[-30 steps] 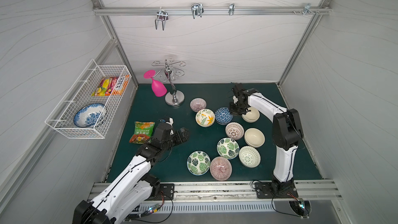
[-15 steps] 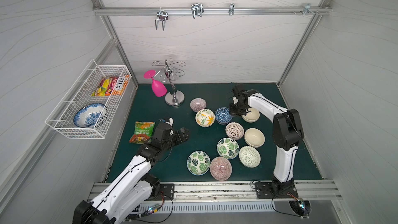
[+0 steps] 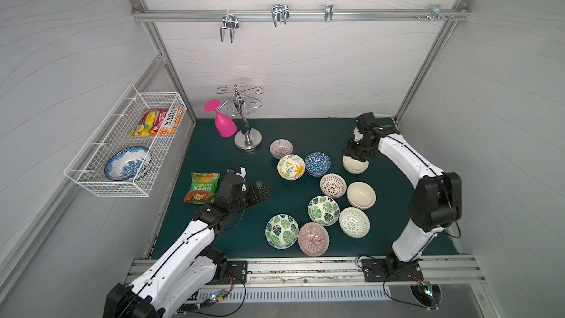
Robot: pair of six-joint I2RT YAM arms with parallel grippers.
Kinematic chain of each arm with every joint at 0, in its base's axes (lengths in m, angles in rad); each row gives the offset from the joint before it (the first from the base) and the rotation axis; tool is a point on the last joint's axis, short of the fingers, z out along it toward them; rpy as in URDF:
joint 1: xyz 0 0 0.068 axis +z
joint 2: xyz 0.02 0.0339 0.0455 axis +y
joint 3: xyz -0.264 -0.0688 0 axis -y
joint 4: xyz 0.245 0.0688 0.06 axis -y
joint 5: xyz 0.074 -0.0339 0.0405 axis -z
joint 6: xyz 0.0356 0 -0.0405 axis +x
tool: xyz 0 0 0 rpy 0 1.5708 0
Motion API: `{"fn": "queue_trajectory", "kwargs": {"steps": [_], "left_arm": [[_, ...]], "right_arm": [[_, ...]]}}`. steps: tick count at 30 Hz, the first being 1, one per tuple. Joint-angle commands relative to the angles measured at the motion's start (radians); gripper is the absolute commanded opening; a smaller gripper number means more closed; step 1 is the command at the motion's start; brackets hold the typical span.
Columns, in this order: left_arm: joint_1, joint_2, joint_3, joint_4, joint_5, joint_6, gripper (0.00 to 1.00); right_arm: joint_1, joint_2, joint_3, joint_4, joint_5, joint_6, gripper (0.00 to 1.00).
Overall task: Stack the bowls
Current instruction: Place the bowl on the bowl, then move the bowl to the center of the board.
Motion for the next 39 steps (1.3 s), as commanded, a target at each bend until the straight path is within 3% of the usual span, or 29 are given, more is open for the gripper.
{"fn": "queue_trajectory", "kwargs": {"steps": [1,7,14,18,23,28,34,39], "left_arm": [[0.004,0.042,0.051,0.022,0.017,-0.004,1.00],[0.000,0.156,0.073,0.133,0.061,-0.011,1.00],[0.000,0.156,0.051,0.160,0.063,-0.011,1.00],[0.000,0.141,0.033,0.174,0.059,-0.017,1.00],[0.000,0.168,0.041,0.179,0.065,-0.013,1.00],[0.000,0.176,0.042,0.183,0.067,-0.010,1.00],[-0.001,0.177,0.041,0.186,0.066,-0.013,1.00],[0.000,0.177,0.038,0.187,0.065,-0.013,1.00]], "right_arm": [[-0.101,-0.045,-0.081,0.009,-0.020,0.045,0.54],[-0.230,-0.038,-0.188,0.083,-0.050,0.126,0.56],[-0.243,0.072,-0.168,0.095,-0.034,0.097,0.52],[-0.232,0.115,-0.165,0.119,-0.027,0.089,0.38],[-0.191,0.162,-0.124,0.103,0.009,0.064,0.35],[-0.157,0.186,-0.100,0.086,0.029,0.062,0.23],[-0.103,0.194,-0.063,0.037,0.038,0.041,0.00],[-0.067,0.197,-0.045,0.002,0.003,0.036,0.00]]}}
